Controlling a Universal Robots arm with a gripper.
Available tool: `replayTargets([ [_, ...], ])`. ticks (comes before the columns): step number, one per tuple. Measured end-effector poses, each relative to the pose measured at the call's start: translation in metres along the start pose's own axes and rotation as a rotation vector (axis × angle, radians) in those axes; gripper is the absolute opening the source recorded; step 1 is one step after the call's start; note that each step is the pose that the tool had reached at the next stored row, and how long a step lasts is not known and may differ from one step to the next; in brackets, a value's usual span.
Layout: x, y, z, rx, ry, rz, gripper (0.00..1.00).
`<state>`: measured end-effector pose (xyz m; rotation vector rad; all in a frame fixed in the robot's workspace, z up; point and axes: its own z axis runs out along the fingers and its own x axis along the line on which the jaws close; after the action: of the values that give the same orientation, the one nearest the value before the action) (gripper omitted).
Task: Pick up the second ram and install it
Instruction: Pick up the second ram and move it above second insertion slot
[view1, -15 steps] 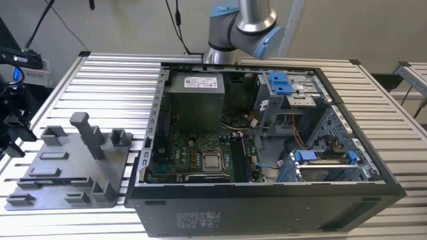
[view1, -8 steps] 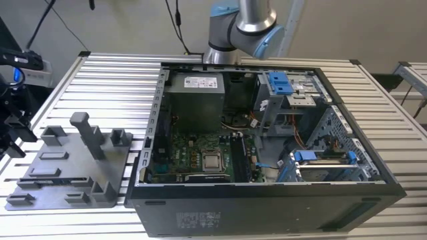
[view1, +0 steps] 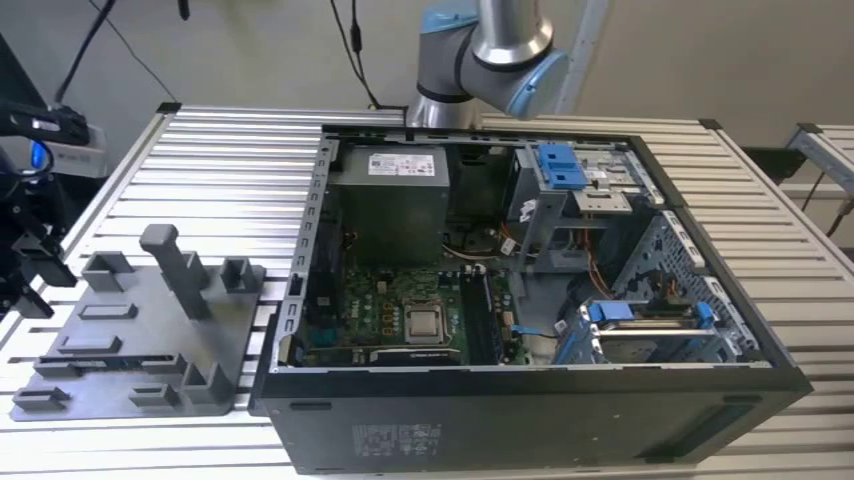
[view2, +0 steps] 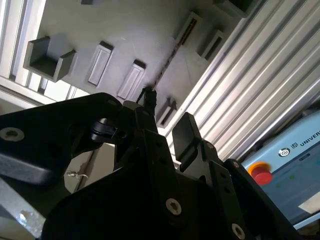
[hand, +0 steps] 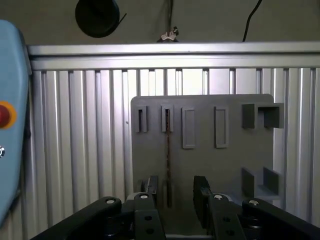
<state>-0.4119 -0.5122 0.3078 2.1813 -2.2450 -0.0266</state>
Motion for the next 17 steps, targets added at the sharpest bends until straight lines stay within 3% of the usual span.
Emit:
replayTargets([
  [17,-0.0001,-0.0001,0.0051,0.0001,0.0006,0.000,0.42],
])
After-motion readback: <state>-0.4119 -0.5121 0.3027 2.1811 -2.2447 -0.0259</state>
